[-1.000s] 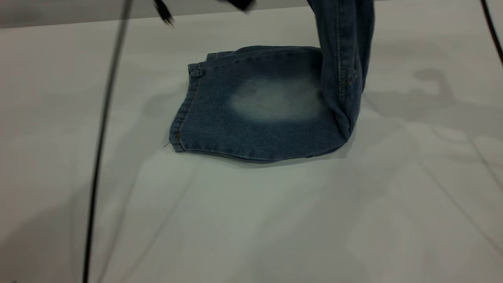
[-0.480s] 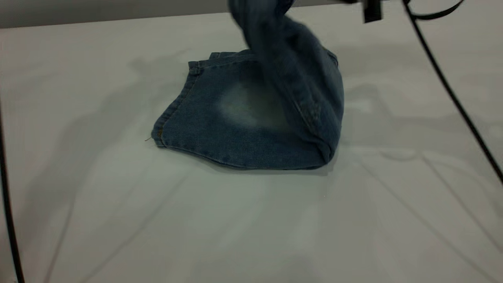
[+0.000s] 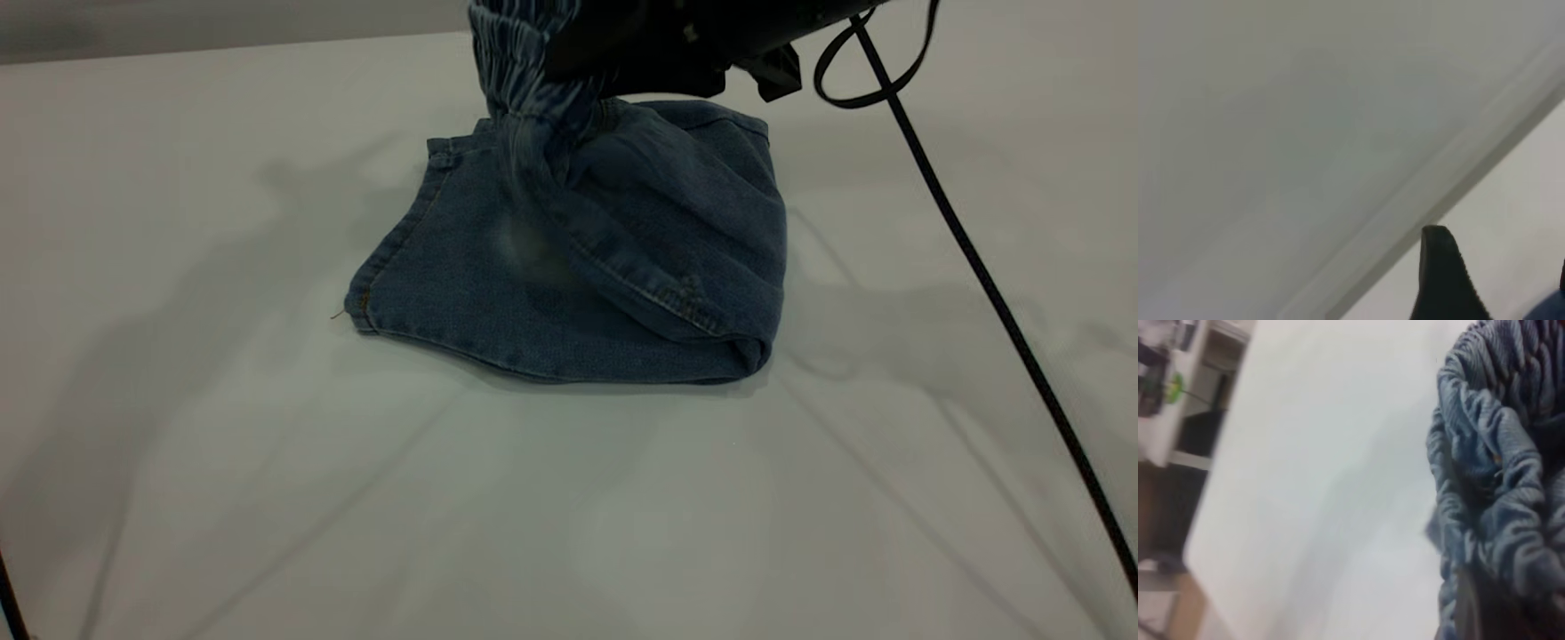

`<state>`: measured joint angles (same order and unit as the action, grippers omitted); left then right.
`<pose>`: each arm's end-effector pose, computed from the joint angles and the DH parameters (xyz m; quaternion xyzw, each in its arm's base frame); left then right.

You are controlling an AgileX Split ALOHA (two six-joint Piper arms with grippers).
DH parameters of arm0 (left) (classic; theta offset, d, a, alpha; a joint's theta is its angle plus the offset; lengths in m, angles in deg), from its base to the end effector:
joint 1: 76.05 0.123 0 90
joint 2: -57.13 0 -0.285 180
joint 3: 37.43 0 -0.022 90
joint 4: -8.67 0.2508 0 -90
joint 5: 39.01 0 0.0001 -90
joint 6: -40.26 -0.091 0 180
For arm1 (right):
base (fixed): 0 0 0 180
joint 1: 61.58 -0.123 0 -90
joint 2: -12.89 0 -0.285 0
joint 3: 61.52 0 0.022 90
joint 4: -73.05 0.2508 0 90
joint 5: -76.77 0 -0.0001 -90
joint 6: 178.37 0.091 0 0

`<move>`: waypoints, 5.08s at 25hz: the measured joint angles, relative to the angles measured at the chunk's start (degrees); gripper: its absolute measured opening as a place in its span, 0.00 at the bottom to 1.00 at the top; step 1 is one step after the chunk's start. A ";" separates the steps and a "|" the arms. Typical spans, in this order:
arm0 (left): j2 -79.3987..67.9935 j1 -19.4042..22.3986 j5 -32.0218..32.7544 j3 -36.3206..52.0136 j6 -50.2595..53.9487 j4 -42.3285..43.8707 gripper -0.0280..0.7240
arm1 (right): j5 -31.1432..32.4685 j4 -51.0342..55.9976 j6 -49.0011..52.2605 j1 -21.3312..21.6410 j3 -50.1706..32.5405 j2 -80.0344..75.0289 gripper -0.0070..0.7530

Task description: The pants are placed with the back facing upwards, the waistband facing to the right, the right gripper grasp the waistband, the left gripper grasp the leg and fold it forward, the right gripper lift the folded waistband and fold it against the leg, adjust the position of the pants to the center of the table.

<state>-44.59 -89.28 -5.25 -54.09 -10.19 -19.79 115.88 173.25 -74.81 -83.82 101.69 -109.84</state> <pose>0.3693 -0.1116 0.4077 0.3498 0.7650 -0.0526 0.5382 0.3370 0.1989 0.1392 -0.1025 0.8651 0.4336 0.2305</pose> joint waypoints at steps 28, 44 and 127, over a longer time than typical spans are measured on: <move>-0.11 -0.05 1.18 0.00 0.42 -0.74 0.55 | 23.60 -0.51 0.86 -1.27 13.39 -10.25 0.74; -0.11 -0.05 1.56 0.00 0.42 -3.15 0.55 | 0.48 -30.42 49.96 -9.90 23.82 -8.61 0.70; 19.97 -0.05 12.82 0.12 -1.55 -7.56 0.55 | 31.18 -91.44 68.62 -13.24 35.39 33.71 0.65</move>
<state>-24.63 -89.33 7.57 -53.97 -11.74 -27.35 147.06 81.82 -6.19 -97.05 137.08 -76.13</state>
